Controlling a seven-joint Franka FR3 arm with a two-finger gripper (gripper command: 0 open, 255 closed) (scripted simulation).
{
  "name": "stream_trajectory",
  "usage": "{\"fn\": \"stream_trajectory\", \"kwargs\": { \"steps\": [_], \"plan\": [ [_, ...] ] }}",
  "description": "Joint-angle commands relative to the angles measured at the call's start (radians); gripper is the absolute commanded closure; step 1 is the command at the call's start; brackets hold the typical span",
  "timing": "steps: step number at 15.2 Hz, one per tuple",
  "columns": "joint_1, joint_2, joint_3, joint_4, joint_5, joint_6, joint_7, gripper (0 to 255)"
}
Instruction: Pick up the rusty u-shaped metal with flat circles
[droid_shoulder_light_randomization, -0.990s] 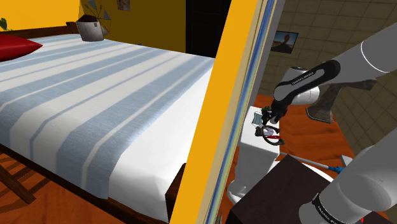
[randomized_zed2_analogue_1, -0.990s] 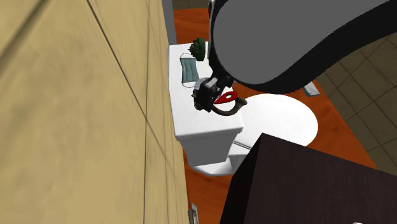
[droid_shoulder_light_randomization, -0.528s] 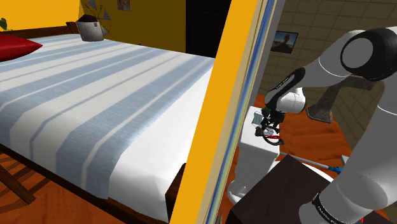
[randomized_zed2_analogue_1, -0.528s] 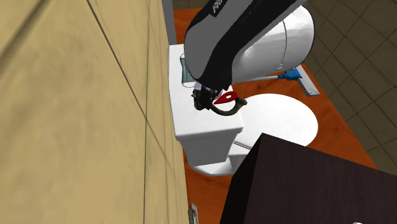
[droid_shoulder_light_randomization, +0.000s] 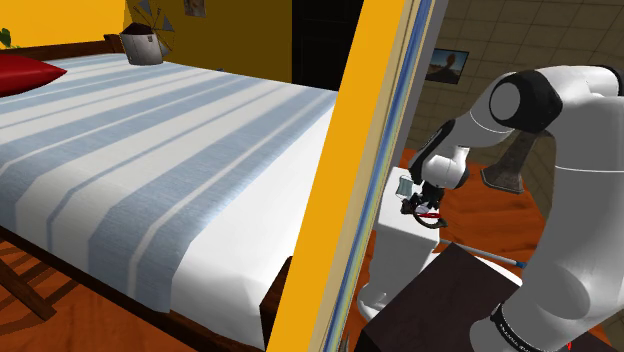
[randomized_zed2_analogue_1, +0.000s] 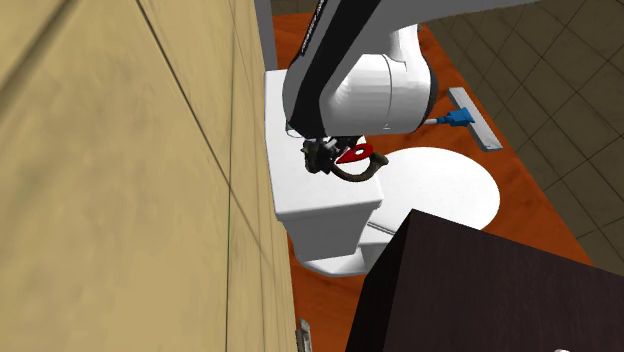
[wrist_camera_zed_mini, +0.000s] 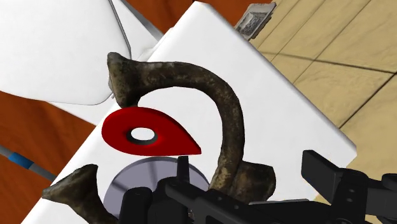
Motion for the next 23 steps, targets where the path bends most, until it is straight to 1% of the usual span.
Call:
{"fn": "stream_trajectory", "kwargs": {
  "steps": [1, 5, 7, 8, 17, 23],
  "plan": [
    [-0.018, 0.03, 0.022, 0.014, 0.022, 0.017, -0.018, 0],
    [-0.056, 0.093, 0.07, 0.04, 0.064, 0.059, -0.056, 0],
    [-0.057, 0.093, 0.07, 0.04, 0.063, 0.059, -0.056, 0],
    [-0.056, 0.096, 0.07, 0.043, 0.063, 0.058, -0.054, 255],
    [-0.057, 0.093, 0.07, 0.04, 0.063, 0.059, -0.056, 255],
    [-0.005, 0.011, 0.006, 0.007, 0.008, 0.004, -0.006, 255]
  ]
}}
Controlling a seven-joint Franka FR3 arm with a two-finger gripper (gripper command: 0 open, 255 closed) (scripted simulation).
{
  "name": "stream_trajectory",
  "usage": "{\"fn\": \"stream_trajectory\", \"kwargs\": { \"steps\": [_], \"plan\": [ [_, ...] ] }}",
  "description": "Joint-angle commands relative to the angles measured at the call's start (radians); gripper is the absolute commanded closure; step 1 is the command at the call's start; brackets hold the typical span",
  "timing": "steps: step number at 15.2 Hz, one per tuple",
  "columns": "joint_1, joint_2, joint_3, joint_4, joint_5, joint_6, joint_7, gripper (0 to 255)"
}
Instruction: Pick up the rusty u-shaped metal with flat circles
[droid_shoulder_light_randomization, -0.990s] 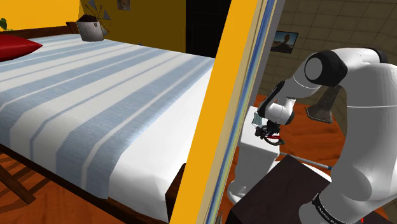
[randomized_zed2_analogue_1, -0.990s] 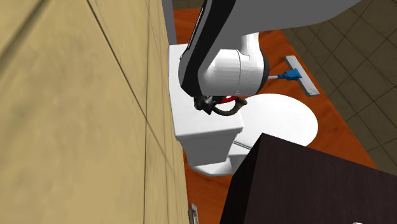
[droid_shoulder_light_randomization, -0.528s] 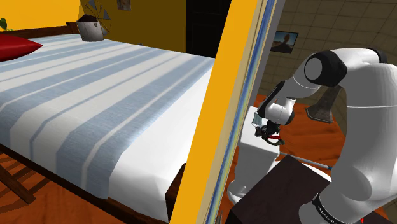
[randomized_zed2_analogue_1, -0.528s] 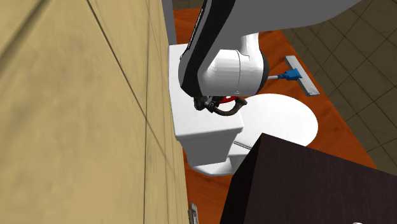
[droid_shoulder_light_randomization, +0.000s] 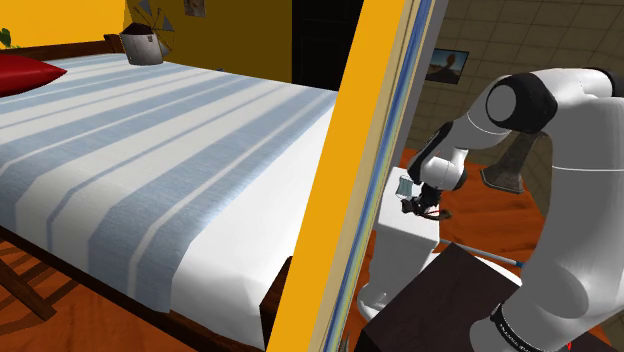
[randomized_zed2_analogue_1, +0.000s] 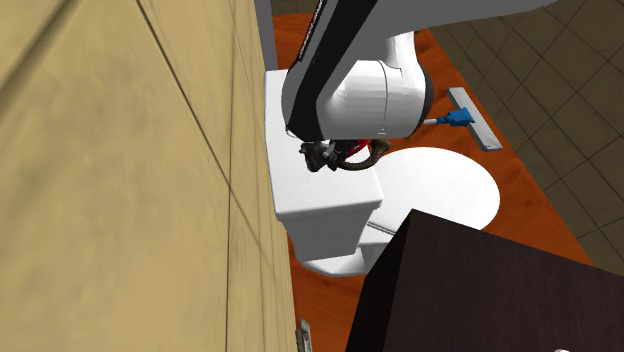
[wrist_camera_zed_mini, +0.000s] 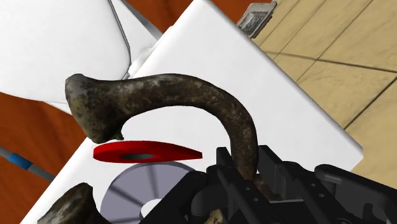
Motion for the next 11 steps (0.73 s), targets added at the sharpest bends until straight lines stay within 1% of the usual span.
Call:
{"fn": "stream_trajectory", "kwargs": {
  "steps": [1, 9, 11],
  "plan": [
    [0.017, -0.028, -0.022, -0.011, -0.021, -0.019, 0.018, 255],
    [0.082, -0.136, -0.105, -0.04, -0.116, -0.095, 0.096, 255],
    [0.083, -0.138, -0.106, -0.041, -0.119, -0.097, 0.098, 255]
  ]
}}
